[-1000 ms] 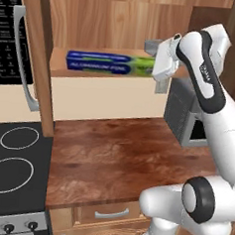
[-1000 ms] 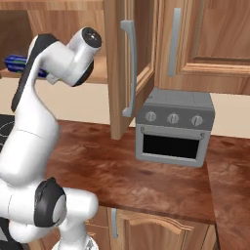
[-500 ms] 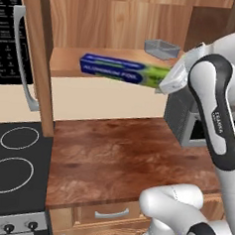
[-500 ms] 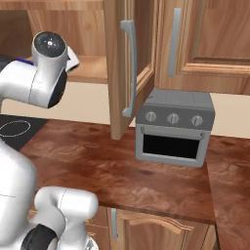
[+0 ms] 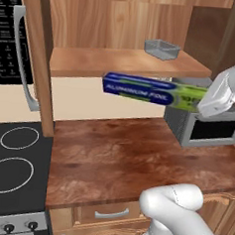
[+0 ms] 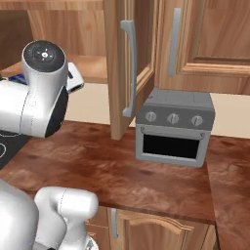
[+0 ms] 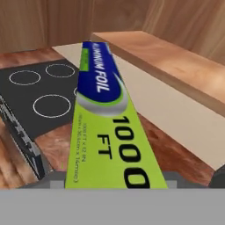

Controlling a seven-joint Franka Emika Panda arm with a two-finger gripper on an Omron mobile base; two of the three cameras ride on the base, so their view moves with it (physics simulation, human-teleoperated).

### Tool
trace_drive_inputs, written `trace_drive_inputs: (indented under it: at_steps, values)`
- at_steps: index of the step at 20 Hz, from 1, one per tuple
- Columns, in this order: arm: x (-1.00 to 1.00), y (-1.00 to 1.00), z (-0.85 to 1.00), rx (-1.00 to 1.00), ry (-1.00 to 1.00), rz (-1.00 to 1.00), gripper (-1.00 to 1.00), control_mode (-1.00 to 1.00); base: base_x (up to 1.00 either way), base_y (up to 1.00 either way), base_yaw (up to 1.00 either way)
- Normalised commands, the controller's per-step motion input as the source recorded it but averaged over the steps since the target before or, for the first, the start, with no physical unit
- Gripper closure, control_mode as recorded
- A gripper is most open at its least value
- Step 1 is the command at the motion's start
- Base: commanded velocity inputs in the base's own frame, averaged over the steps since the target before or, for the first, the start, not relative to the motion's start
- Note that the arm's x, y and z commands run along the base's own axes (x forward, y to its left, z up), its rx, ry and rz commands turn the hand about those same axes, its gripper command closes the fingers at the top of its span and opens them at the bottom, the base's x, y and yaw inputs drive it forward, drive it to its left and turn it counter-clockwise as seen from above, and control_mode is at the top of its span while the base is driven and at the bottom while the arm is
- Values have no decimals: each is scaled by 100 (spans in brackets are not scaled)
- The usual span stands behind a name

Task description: Retrieve the tupperware and aluminum foil from the cabinet and place them on the dining counter near the plate with lemon wedges to prepare for storing leftovers.

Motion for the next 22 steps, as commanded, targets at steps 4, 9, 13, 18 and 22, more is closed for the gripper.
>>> trace_drive_inputs:
  at_steps: [4, 9, 13, 18, 22]
  values:
    - [-79, -3, 0, 0, 30, 2, 100, -100, 0, 0, 0]
    - [-28, 0, -25, -1, 40, 2, 100, -100, 0, 0, 0]
    - [0, 0, -78, -1, 22, 0, 100, -100, 0, 0, 0]
    - [18, 3, -87, -4, -2, -4, 100, -100, 0, 0, 0]
    - [14, 21, -52, -9, -10, -17, 100, -100, 0, 0, 0]
